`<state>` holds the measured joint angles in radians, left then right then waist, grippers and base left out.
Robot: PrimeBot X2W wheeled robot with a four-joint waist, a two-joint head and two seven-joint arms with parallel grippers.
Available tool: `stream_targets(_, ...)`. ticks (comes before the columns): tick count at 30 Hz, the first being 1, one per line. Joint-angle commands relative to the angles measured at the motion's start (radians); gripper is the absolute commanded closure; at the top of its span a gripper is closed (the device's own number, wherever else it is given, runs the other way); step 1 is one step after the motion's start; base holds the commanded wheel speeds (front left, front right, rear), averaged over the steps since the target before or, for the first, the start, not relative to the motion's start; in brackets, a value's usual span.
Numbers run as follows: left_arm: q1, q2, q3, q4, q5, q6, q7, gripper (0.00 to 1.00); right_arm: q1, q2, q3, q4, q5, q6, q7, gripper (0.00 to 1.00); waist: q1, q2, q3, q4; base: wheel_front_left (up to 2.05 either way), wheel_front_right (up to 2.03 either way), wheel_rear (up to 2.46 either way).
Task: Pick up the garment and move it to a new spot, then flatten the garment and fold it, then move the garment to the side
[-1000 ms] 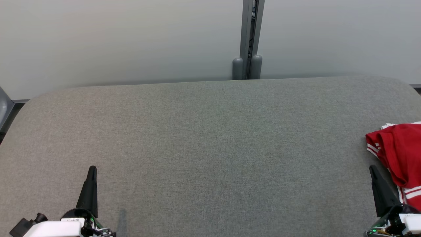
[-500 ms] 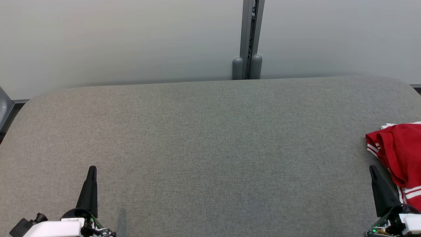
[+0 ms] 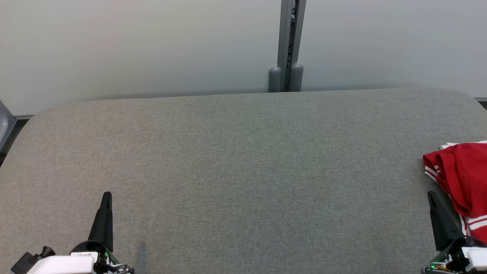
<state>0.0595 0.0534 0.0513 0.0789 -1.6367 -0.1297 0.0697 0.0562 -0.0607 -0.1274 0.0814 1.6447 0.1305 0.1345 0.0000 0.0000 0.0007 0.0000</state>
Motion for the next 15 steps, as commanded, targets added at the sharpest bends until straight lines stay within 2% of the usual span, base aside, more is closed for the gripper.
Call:
stream_targets(1, -0.009, 0.003, 0.006, 0.002, 0.004, -0.005, 0.000, 1.00, 0.003, -0.001, -0.006, 0.002, -0.004, 0.000, 0.005, 1.00, 0.0000, 0.0000, 0.000, 0.000, 0.00, 0.00, 0.00)
stream_targets(15, -0.009, 0.003, 0.007, 0.002, 0.004, -0.005, 0.002, 1.00, 0.003, 0.001, -0.008, 0.002, -0.006, 0.000, 0.007, 1.00, 0.0000, 0.0000, 0.000, 0.000, 0.00, 0.00, 0.00)
